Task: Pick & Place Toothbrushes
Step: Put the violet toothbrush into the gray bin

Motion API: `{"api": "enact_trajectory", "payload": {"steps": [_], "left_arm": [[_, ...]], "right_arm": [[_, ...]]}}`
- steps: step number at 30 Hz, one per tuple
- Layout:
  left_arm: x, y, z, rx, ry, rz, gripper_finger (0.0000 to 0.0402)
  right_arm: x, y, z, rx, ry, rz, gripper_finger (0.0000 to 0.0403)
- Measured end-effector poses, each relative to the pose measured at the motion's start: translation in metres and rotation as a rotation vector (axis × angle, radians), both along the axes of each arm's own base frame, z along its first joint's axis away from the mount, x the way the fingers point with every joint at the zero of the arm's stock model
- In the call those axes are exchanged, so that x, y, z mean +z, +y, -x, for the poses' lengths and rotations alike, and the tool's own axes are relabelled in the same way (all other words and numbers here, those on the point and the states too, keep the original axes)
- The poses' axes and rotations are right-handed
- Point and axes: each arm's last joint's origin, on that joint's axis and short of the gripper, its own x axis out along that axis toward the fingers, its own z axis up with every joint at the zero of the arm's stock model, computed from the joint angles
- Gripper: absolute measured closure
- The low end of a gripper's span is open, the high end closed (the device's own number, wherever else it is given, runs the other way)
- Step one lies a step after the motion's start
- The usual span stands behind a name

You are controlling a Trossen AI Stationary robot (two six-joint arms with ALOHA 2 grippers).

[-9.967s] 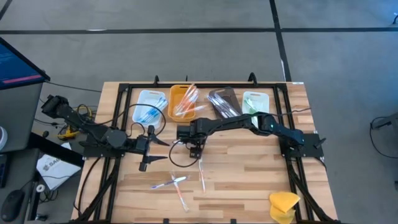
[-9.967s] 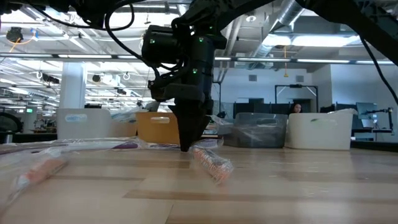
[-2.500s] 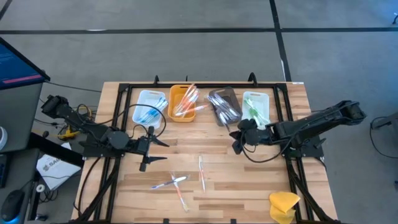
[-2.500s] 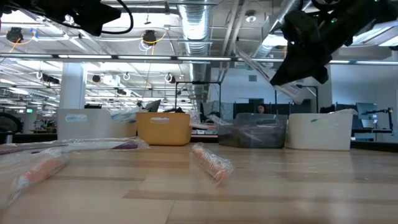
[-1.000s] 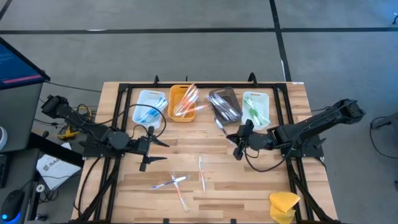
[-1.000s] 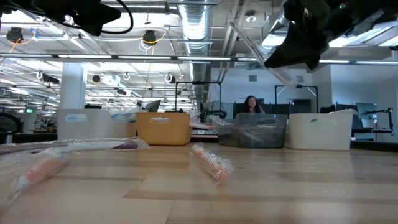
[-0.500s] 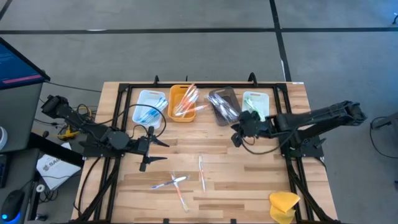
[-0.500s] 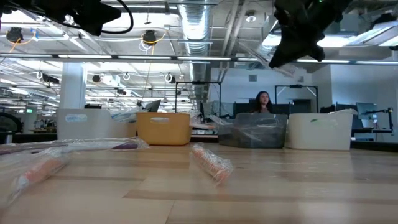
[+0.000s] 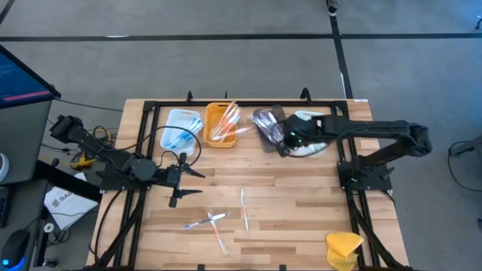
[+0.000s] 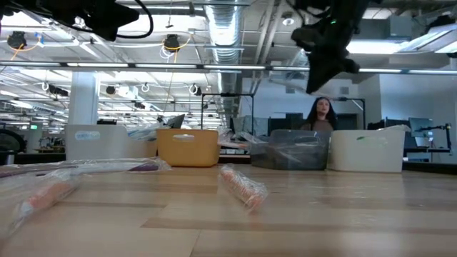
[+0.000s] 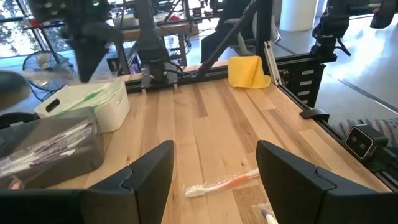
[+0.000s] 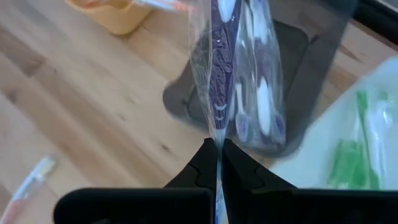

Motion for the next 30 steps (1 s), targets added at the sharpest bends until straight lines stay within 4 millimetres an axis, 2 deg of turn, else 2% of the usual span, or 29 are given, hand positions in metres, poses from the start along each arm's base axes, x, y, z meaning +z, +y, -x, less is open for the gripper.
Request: {"api": "enact_trajectory", "payload": {"steps": [9, 16, 21, 30], "left_arm": [[0.0, 0.0, 0.0, 0.002, 0.002, -0.001, 0.0179], [-0.001, 0.0, 0.0, 0.001, 0.011, -0.006, 0.0179], [-0.002, 0.0, 0.0, 0.001, 0.016, -0.008, 0.0179], [-0.002, 0.0, 0.0, 0.001, 0.016, -0.008, 0.0179]], "right_arm": [[-0.004, -0.051, -0.04, -0.033, 0.196, -0.067, 0.0403], [-0.037, -0.086, -0.055, -0.045, 0.33, -0.149, 0.0403], [-0.059, -0.096, -0.06, -0.038, 0.401, -0.176, 0.0403], [-0.084, -0.098, -0.069, -0.003, 0.454, -0.221, 0.0396]]}}
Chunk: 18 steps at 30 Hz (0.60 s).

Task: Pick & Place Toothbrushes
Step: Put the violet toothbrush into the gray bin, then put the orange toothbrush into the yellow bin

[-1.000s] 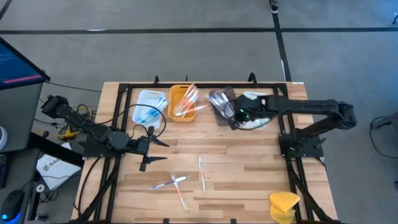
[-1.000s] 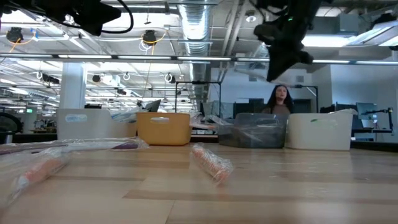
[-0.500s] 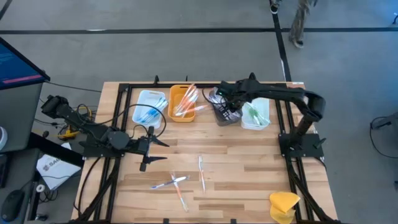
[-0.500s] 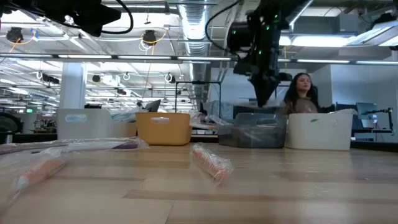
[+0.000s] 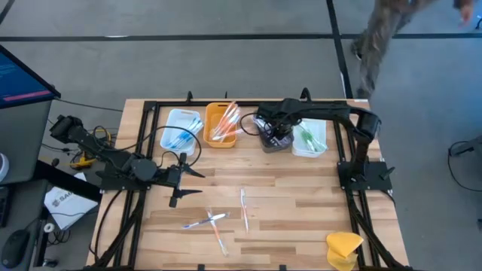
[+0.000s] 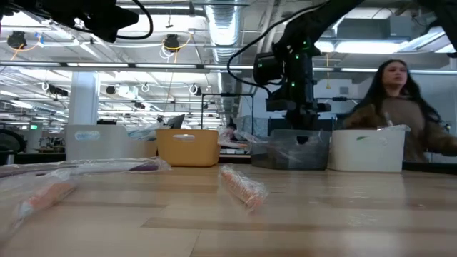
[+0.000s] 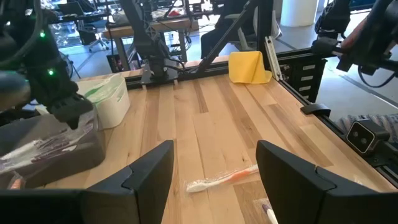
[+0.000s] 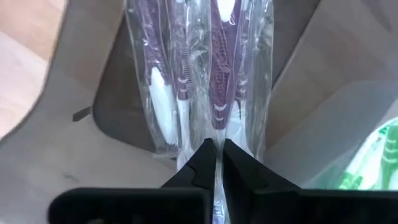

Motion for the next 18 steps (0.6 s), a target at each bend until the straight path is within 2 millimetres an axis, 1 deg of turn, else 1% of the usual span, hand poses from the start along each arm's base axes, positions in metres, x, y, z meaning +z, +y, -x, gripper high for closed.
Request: {"api": "enact_trajectory", "payload": {"steps": [4, 9, 14, 18], "left_arm": [[0.0, 0.0, 0.0, 0.0, 0.0, 0.0, 0.0179], [0.0, 0.0, 0.0, 0.0, 0.0, 0.0, 0.0179], [0.0, 0.0, 0.0, 0.0, 0.002, -0.001, 0.0179], [0.0, 0.0, 0.0, 0.0, 0.002, -0.001, 0.0179]], "right_arm": [[-0.005, 0.001, -0.002, 0.01, 0.016, -0.003, 0.0362], [-0.003, 0.002, -0.001, 0.01, 0.017, -0.003, 0.0305], [0.01, 0.003, 0.002, 0.005, 0.035, -0.011, 0.0252], [0.026, 0.003, -0.001, 0.003, 0.034, -0.01, 0.0231]]}}
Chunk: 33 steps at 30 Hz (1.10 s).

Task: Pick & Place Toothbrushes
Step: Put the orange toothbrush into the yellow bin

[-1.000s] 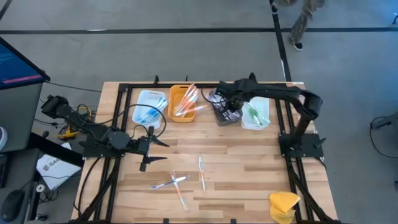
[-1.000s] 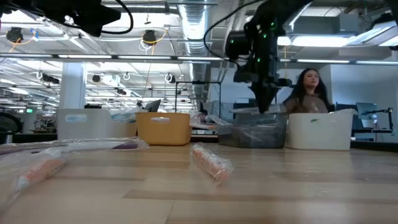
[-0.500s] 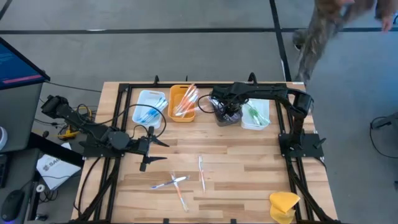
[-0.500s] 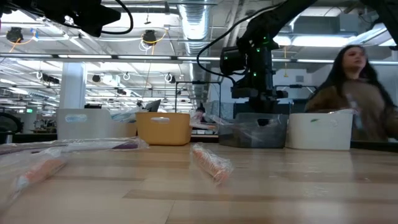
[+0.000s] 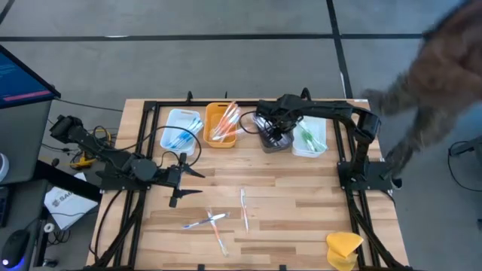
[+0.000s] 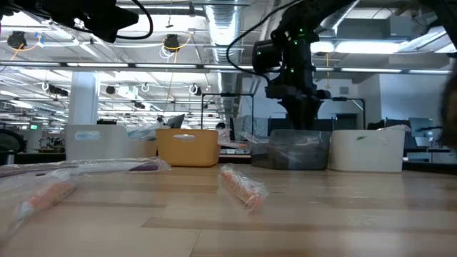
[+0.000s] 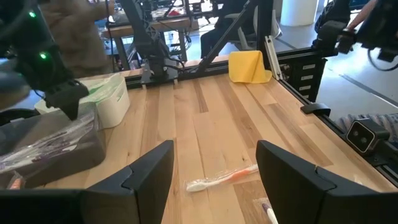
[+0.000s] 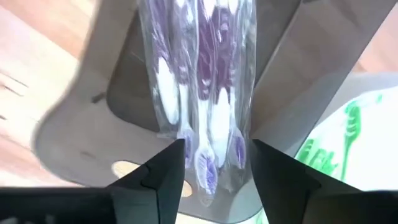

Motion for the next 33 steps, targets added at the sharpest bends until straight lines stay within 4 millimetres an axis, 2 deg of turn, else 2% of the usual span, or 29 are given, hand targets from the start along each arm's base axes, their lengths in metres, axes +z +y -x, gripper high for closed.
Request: {"api": "enact_trajectory", "payload": {"steps": [5, 9, 14, 19, 25, 27, 29, 33], "left_arm": [[0.0, 0.0, 0.0, 0.0, 0.0, 0.0, 0.0179], [0.0, 0.0, 0.0, 0.0, 0.0, 0.0, 0.0179], [0.0, 0.0, 0.0, 0.0, 0.0, 0.0, 0.0179], [0.0, 0.0, 0.0, 0.0, 0.0, 0.0, 0.0179], [0.0, 0.0, 0.0, -0.006, -0.003, -0.029, 0.0179], [0.0, 0.0, 0.0, -0.006, -0.003, -0.029, 0.0179], [0.0, 0.0, 0.0, -0.006, -0.003, -0.029, 0.0179], [0.0, 0.0, 0.0, -0.006, -0.004, -0.029, 0.0179]], "right_arm": [[0.018, 0.011, -0.01, 0.038, -0.03, 0.014, 0.0232], [0.029, 0.034, -0.022, 0.103, -0.068, -0.014, 0.0243], [0.04, 0.082, -0.039, 0.23, -0.135, -0.048, 0.0256], [0.042, 0.144, -0.05, 0.295, -0.203, -0.06, 0.0264], [0.044, 0.212, -0.065, 0.38, -0.403, -0.052, 0.0251], [0.046, 0.227, -0.068, 0.382, -0.472, -0.017, 0.0241], [0.04, 0.239, -0.072, 0.34, -0.501, 0.025, 0.0231], [0.022, 0.249, -0.078, 0.288, -0.474, 0.031, 0.0216]]}}
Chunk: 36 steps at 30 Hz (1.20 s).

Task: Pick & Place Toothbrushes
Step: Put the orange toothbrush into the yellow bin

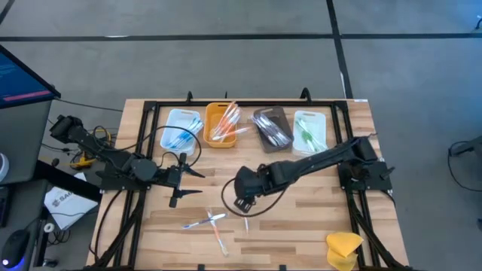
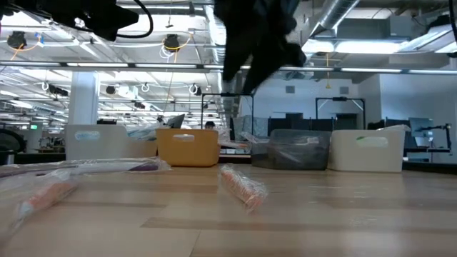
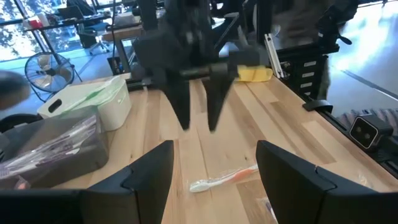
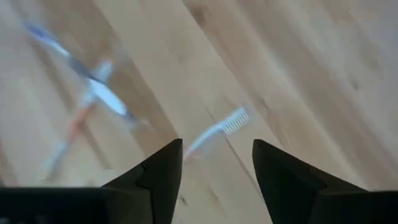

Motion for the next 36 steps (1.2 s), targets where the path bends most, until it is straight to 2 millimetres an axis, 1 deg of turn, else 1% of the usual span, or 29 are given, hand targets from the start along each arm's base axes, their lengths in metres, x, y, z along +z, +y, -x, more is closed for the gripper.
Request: {"api": "enact_trajectory", "payload": {"steps": [5, 7, 10, 12, 16, 19, 25, 33, 36], "left_arm": [[0.0, 0.0, 0.0, 0.0, -0.001, 0.0, 0.0179], [0.0, 0.0, 0.0, 0.0, 0.0, 0.0, 0.0179], [0.0, 0.0, 0.0, 0.0, 0.0, 0.0, 0.0179], [0.0, 0.0, 0.0, 0.0, 0.0, 0.0, 0.0179], [0.0, 0.0, 0.0, 0.0, 0.0, 0.0, 0.0179], [0.0, 0.0, 0.0, 0.0, 0.001, 0.0, 0.0179], [0.0, 0.0, 0.0, 0.0, 0.001, 0.0, 0.0179], [0.0, 0.0, 0.0, 0.0, 0.001, 0.0, 0.0179], [0.0, 0.0, 0.0, 0.0, 0.001, 0.0, 0.0179]], "right_arm": [[-0.042, 0.0, -0.013, -0.058, 0.098, -0.047, 0.0207], [-0.054, -0.002, -0.018, -0.089, 0.122, -0.103, 0.0206], [-0.072, -0.005, -0.026, -0.084, 0.183, -0.165, 0.021], [-0.082, -0.007, -0.031, -0.053, 0.214, -0.174, 0.0216], [-0.094, -0.008, -0.041, -0.035, 0.236, -0.196, 0.0232], [-0.1, -0.008, -0.048, -0.013, 0.247, -0.219, 0.0244], [-0.1, -0.008, -0.047, 0.002, 0.261, -0.218, 0.0269], [-0.101, -0.011, -0.041, 0.006, 0.316, -0.142, 0.0314], [-0.101, -0.014, -0.04, 0.008, 0.332, -0.107, 0.0337]]}}
